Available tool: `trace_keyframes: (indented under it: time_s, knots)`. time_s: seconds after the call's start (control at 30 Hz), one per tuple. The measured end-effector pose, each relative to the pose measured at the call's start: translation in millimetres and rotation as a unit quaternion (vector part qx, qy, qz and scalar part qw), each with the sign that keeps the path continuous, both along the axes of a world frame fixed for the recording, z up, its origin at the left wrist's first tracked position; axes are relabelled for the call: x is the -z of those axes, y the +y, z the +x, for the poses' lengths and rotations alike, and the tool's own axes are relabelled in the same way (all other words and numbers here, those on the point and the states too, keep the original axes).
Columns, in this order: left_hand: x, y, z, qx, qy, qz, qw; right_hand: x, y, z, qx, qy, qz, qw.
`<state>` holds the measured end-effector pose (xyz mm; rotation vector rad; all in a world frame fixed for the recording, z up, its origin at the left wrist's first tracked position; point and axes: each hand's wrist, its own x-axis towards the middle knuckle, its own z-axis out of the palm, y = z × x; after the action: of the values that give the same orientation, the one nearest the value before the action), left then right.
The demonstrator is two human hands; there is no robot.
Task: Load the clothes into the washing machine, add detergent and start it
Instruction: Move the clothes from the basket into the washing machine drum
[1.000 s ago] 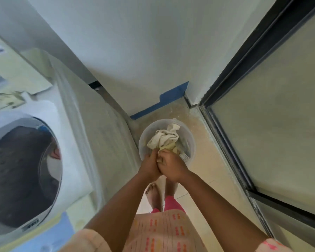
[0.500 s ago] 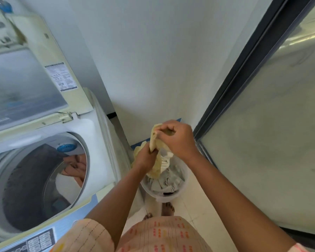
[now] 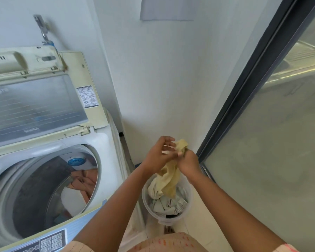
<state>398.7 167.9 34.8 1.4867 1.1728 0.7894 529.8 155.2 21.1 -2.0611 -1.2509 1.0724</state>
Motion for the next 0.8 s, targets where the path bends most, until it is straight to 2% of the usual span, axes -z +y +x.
trace_keyframes:
  time_s: [0.1, 0.17, 0.23, 0.33, 0.4, 0.5, 0.57, 0.67, 0.73, 0.8]
  knots:
    - [12.3, -8.8, -16.6, 0.043, 0.1, -0.015, 0.994, -10.8, 3.4, 7.2, 0.131, 0.142, -0.01, 0.981]
    - [20.5, -16.5, -22.2, 0.075, 0.145, -0.062, 0.985, -22.2, 6.5, 7.3, 0.182, 0.282, -0.042, 0.941]
    - [26.4, -24.1, -19.7, 0.041, 0.139, -0.072, 0.987, -33.0, 7.9, 3.7, 0.2, 0.404, -0.072, 0.89]
    - [25.4, -30.1, -14.7, -0.041, 0.09, -0.044, 0.994, -35.3, 4.2, -3.4, 0.204, 0.447, -0.079, 0.867]
    - [22.1, -32.3, -13.7, -0.052, 0.098, -0.02, 0.994, -23.5, 2.0, -4.6, 0.211, 0.396, -0.06, 0.892]
    - [15.6, -30.6, -14.3, -0.106, 0.084, -0.01, 0.991, -9.2, -2.5, 0.3, 0.237, 0.22, 0.006, 0.946]
    - [12.7, -26.1, -15.6, -0.146, 0.09, 0.003, 0.985, -8.9, -7.6, 5.0, 0.202, 0.1, 0.068, 0.972]
    - [12.4, -19.9, -15.1, -0.157, 0.122, 0.026, 0.98, -9.2, -10.8, 13.5, 0.04, -0.027, 0.135, 0.99]
    - [11.6, -18.8, -11.9, -0.139, 0.106, 0.032, 0.984, -6.5, -12.3, 13.4, -0.118, -0.068, 0.105, 0.985]
    - [11.8, -18.6, -9.3, -0.111, 0.078, 0.041, 0.99, -2.0, -15.0, 8.8, -0.213, -0.076, 0.056, 0.972]
